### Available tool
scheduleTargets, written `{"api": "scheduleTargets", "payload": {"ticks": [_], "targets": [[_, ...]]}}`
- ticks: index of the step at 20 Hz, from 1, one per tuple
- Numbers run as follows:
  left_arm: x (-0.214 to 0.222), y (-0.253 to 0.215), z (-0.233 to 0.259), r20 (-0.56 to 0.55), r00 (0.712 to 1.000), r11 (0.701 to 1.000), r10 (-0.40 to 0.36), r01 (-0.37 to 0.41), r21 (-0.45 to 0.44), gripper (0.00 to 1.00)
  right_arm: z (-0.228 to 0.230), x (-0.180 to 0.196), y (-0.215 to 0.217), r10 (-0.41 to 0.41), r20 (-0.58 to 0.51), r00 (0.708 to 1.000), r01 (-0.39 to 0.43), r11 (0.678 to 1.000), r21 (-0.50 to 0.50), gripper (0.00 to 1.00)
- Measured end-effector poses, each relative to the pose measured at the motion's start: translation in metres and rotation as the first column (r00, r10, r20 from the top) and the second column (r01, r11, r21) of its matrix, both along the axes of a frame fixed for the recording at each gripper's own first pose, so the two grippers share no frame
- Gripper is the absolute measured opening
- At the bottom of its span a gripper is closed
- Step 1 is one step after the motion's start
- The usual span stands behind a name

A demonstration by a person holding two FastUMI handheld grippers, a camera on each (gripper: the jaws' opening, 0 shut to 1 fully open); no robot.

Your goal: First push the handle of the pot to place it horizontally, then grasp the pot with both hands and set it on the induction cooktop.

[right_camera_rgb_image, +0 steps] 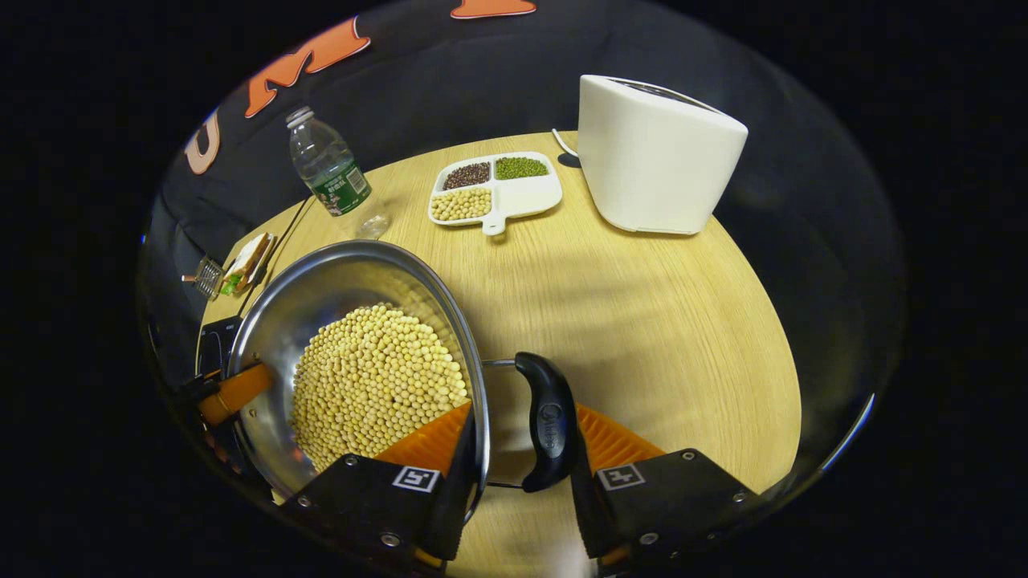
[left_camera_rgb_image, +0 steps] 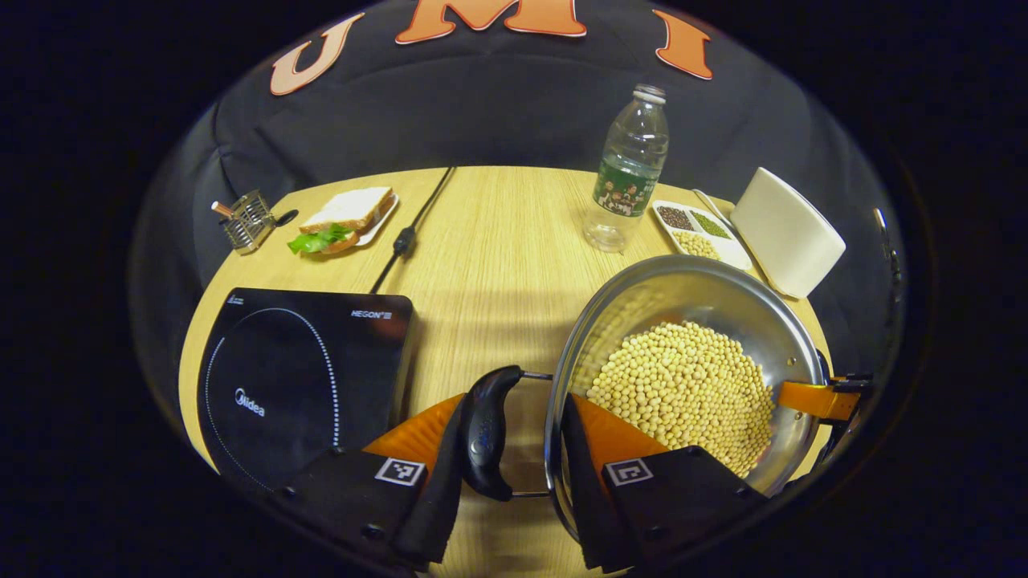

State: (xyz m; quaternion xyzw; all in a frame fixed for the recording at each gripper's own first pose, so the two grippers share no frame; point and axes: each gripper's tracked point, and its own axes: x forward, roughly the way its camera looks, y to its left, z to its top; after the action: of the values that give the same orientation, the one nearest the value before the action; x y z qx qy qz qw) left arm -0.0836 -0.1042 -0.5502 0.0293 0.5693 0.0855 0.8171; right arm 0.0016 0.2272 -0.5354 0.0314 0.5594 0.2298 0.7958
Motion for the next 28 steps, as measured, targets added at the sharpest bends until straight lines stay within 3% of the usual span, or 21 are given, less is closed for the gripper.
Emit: {"api": "scheduleTargets", "payload": {"ticks": [6,13,21,28], "targets": [[0.012,0.026,0.050,0.115,0.993,1.000,0.003,-0.007,0.029,0.67,0.051,-0.003,0.019,-0.016,0.077,0.997,0.012,0.999,0.052,0.57],[0.016,0.075,0.111,0.207,0.976,0.996,0.062,-0.074,0.051,0.67,0.120,-0.010,0.059,0.018,0.165,0.986,-0.035,0.995,0.096,0.57],[0.002,0.166,0.176,0.276,0.953,0.980,0.125,-0.161,0.113,0.66,0.175,-0.037,0.138,0.087,0.228,0.970,-0.125,0.979,0.158,0.56],[-0.022,0.256,0.199,0.290,0.941,0.961,0.173,-0.225,0.159,0.67,0.201,-0.080,0.224,0.163,0.226,0.960,-0.202,0.966,0.161,0.56]]}}
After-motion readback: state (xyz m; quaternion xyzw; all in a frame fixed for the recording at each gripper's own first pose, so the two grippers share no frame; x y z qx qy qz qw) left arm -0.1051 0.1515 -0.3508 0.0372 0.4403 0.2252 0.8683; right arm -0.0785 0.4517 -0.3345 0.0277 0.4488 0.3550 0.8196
